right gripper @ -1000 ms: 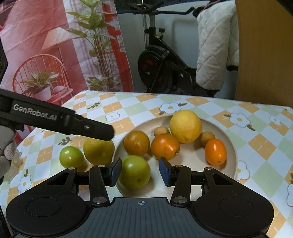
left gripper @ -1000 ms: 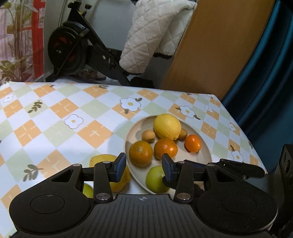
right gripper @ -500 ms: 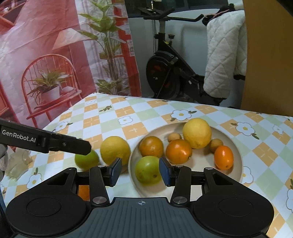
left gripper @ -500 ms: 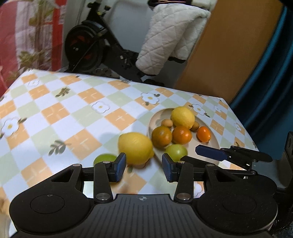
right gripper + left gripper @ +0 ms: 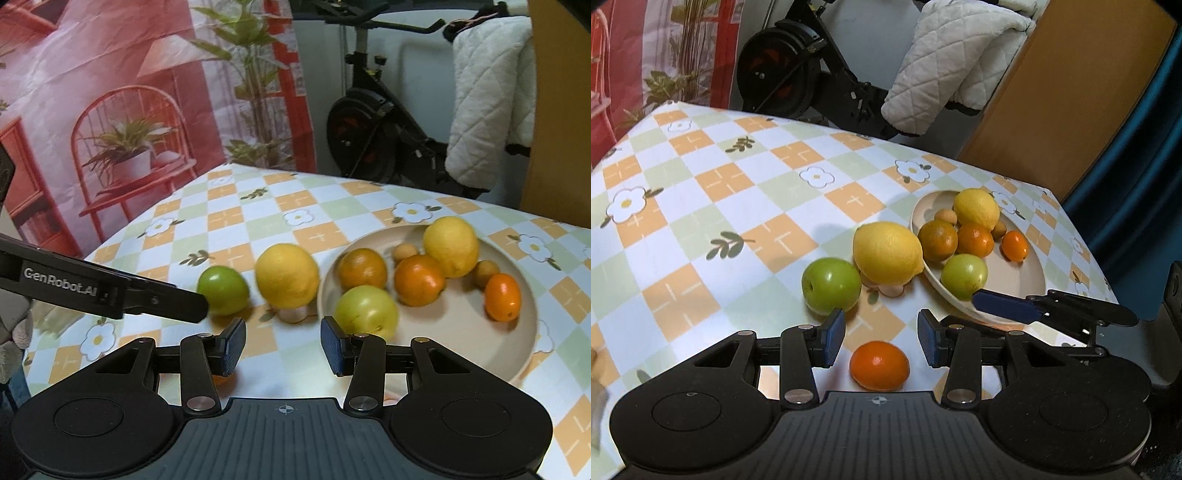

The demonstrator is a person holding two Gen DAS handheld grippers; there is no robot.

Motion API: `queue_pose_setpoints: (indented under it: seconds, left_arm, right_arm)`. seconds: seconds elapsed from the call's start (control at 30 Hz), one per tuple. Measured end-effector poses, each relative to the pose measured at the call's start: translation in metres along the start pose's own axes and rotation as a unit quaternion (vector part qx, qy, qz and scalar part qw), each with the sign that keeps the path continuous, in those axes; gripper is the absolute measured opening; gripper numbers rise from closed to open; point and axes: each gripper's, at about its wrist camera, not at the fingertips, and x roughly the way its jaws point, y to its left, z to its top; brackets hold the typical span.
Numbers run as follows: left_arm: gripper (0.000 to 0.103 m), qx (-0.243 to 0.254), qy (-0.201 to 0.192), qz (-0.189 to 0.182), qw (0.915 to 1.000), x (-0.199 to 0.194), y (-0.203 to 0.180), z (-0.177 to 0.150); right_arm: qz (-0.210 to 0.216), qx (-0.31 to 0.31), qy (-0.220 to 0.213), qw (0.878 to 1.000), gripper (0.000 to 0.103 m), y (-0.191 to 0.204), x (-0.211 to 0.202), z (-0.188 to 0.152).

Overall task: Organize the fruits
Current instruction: 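Withdraw both tools toward another orange tangerine on the cloth, then close both grippers together around the orange tangerine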

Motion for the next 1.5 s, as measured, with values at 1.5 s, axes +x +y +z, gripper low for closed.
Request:
queue_pose_setpoints:
  seconds: [1.5]
  left_arm:
    - [0.044, -0.042, 0.048, -0.038, 0.9972, 0.031, 0.018, -0.023]
  right_arm:
    - [0.072, -0.007, 0.056, 0.996, 0.034, 0.026, 0.037, -0.019]
